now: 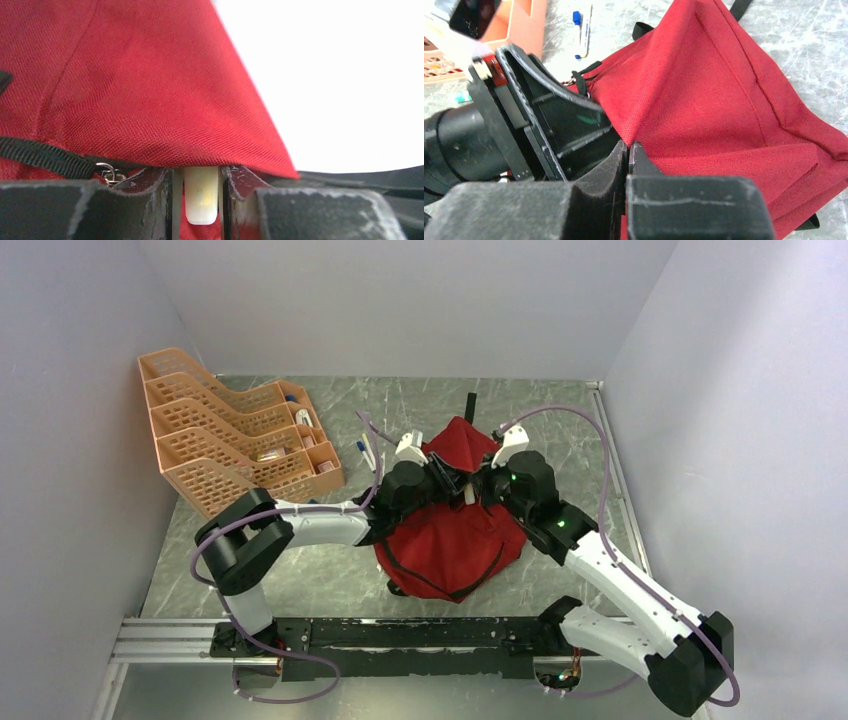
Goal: Pack the student bag
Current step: Place the stationery in the student bag.
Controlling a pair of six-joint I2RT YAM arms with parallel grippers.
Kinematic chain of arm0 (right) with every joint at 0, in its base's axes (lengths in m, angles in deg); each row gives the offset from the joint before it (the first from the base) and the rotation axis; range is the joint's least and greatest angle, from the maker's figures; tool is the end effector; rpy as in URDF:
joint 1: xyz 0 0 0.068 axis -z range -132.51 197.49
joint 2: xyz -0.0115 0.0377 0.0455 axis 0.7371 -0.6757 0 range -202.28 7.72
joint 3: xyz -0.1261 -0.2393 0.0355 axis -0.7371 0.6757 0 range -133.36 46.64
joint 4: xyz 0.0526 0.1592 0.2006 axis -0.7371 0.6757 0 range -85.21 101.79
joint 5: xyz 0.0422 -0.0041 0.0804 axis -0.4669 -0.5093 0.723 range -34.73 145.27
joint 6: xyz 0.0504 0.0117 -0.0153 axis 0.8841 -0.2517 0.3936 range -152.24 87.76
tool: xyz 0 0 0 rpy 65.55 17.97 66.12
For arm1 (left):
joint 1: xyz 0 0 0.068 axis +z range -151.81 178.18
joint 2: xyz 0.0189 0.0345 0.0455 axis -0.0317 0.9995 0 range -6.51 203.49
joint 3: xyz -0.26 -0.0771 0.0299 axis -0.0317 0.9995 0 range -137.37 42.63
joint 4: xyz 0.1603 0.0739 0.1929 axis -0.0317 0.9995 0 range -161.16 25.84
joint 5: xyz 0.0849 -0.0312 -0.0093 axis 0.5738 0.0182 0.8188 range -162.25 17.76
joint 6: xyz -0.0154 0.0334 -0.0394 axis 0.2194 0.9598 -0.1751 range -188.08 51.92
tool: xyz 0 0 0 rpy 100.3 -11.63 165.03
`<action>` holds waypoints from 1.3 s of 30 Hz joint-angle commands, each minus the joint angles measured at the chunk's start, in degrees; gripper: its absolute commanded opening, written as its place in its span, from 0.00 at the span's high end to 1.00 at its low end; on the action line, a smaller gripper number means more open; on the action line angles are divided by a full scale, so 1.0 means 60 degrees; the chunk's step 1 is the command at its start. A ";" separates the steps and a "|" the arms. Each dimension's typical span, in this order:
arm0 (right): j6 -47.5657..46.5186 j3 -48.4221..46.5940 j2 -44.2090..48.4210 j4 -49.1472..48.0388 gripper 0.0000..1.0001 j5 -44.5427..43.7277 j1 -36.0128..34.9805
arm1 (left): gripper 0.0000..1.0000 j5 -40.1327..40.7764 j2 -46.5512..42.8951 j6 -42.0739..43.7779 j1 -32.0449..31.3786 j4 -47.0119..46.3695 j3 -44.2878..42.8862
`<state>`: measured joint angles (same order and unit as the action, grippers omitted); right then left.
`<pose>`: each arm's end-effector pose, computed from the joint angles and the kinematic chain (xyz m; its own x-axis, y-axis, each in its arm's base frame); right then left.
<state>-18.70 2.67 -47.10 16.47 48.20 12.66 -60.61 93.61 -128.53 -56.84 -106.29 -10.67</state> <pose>0.1837 0.1226 0.3002 -0.4167 -0.0068 -0.9090 -0.3867 0.9063 0.1705 0.2262 -0.3109 0.2138 -0.6570 -0.5473 -0.5185 0.2390 0.5011 -0.8317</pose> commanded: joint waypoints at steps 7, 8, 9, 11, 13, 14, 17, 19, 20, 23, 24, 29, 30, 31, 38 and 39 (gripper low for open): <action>0.0809 0.0379 0.0849 0.0049 1.00 0.1440 -0.0011 | 0.95 0.0730 0.0639 -0.0743 -0.0001 -0.1981 -0.0666; 0.0893 0.0387 0.0935 0.0055 1.00 0.1510 -0.0016 | 0.95 0.0615 0.0798 -0.0805 -0.0003 -0.2128 -0.0743; 0.0988 0.0385 0.0992 0.0057 1.00 0.1601 -0.0024 | 0.95 0.0546 0.0968 -0.0853 -0.0003 -0.2261 -0.0836; 0.1112 0.0349 0.1042 0.0073 1.00 0.1853 -0.0011 | 0.95 0.0462 0.1331 -0.0924 0.0000 -0.2468 -0.1077; 0.1192 0.0324 0.1031 0.0089 1.00 0.2086 -0.0014 | 0.95 0.0281 0.1680 -0.0925 -0.0001 -0.2500 -0.1369; 0.1207 0.0346 0.1024 0.0089 1.00 0.2153 -0.0004 | 0.91 0.0129 0.1827 -0.0886 0.0001 -0.2442 -0.1537; 0.1182 0.0457 0.1124 0.0085 1.00 0.1941 -0.0011 | 0.79 -0.0210 0.2034 -0.0864 -0.0026 -0.2128 -0.1736; 0.1133 0.0515 0.1241 0.0088 1.00 0.1641 -0.0011 | 0.70 -0.0227 0.1963 -0.0861 -0.0043 -0.1969 -0.1604; 0.1088 0.0542 0.1286 0.0093 1.00 0.1509 -0.0011 | 0.64 -0.0226 0.1887 -0.0836 -0.0043 -0.1791 -0.1541; 0.0947 0.0572 0.1310 0.0076 1.00 0.1278 -0.0011 | 0.48 -0.0319 0.1637 -0.0720 -0.0043 -0.1266 -0.1424; 0.0918 0.0574 0.1284 0.0062 1.00 0.1251 -0.0011 | 0.37 -0.0346 0.1569 -0.0705 -0.0043 -0.1183 -0.1361; 0.0864 0.0636 0.1275 0.0025 1.00 0.1208 -0.0011 | 0.29 -0.0606 0.1184 -0.0611 -0.0029 -0.1116 -0.0970; 0.0863 0.0655 0.1316 0.0030 1.00 0.1208 -0.0011 | 0.29 -0.0684 0.1060 -0.0563 -0.0032 -0.1106 -0.0881; 0.0849 0.0689 0.1356 0.0030 1.00 0.0957 -0.0011 | 0.30 -0.0799 0.0922 -0.0495 -0.0029 -0.1046 -0.0830; 0.0647 0.0945 0.1579 -0.0071 1.00 -0.0017 -0.0011 | 0.33 -0.1627 -0.0275 0.0312 -0.0029 0.0540 -0.0449; 0.0624 0.0950 0.1568 -0.0105 1.00 -0.0101 -0.0012 | 0.33 -0.1679 -0.0455 0.0405 -0.0028 0.0784 -0.0347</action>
<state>-14.55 7.70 -38.84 17.91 48.83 13.29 -66.64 96.71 -129.82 -57.39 -105.29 -13.88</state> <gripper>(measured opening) 0.018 0.668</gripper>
